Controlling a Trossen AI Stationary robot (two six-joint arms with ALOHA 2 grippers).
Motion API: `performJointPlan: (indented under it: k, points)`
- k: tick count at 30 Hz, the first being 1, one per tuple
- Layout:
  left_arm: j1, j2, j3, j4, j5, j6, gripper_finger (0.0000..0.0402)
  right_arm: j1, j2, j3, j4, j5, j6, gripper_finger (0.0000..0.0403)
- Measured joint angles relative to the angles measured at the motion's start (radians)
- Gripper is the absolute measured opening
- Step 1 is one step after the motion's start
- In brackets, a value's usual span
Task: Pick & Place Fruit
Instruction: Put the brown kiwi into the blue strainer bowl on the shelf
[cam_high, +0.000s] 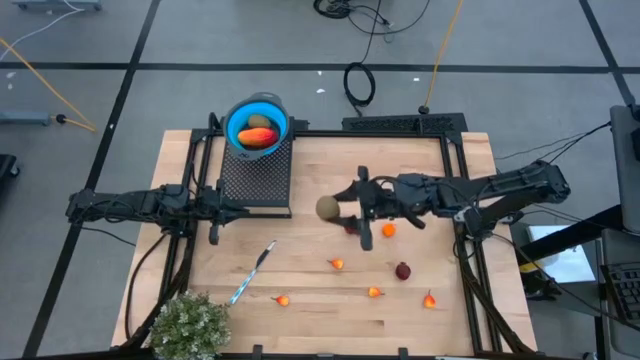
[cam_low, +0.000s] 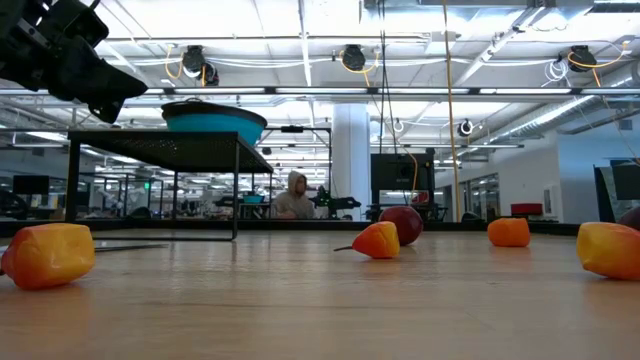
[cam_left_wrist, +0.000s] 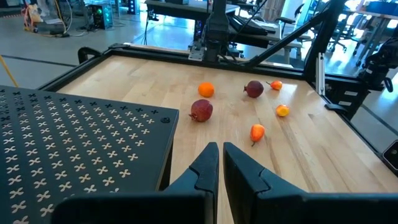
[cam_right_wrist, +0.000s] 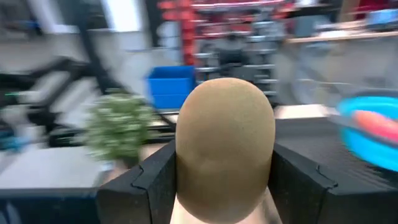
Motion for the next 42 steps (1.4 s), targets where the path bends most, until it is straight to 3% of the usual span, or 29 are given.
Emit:
performJointPlan:
  k: [6,12,19,23,28,37,42]
  points:
    - [0.000,0.000,0.000,0.000,-0.001,0.023,0.0021,-0.041,0.000,0.000,0.100,-0.347,0.017,0.0204]
    - [0.000,0.000,0.000,0.000,-0.001,0.035,0.0021,-0.065,0.000,0.000,0.339,-0.618,0.018,0.0204]
    - [0.000,0.000,0.000,0.000,-0.001,0.035,0.0021,-0.061,0.000,0.000,0.562,-0.790,0.003,0.0204]
    - [0.000,0.000,0.000,0.000,-0.001,0.035,0.0021,-0.061,0.000,0.000,0.587,-0.825,-0.003,0.0204]
    - [0.000,0.000,0.000,0.000,-0.001,0.035,0.0021,-0.062,-0.001,0.000,0.545,-0.768,0.001,0.0204]
    - [0.000,0.000,0.000,0.000,-0.001,0.034,0.0021,-0.062,0.011,0.000,0.187,-0.185,0.028,0.0204]
    - [0.000,0.000,0.000,0.005,-0.001,0.027,0.0021,-0.068,0.052,-0.001,0.140,-0.015,0.022,0.0204]
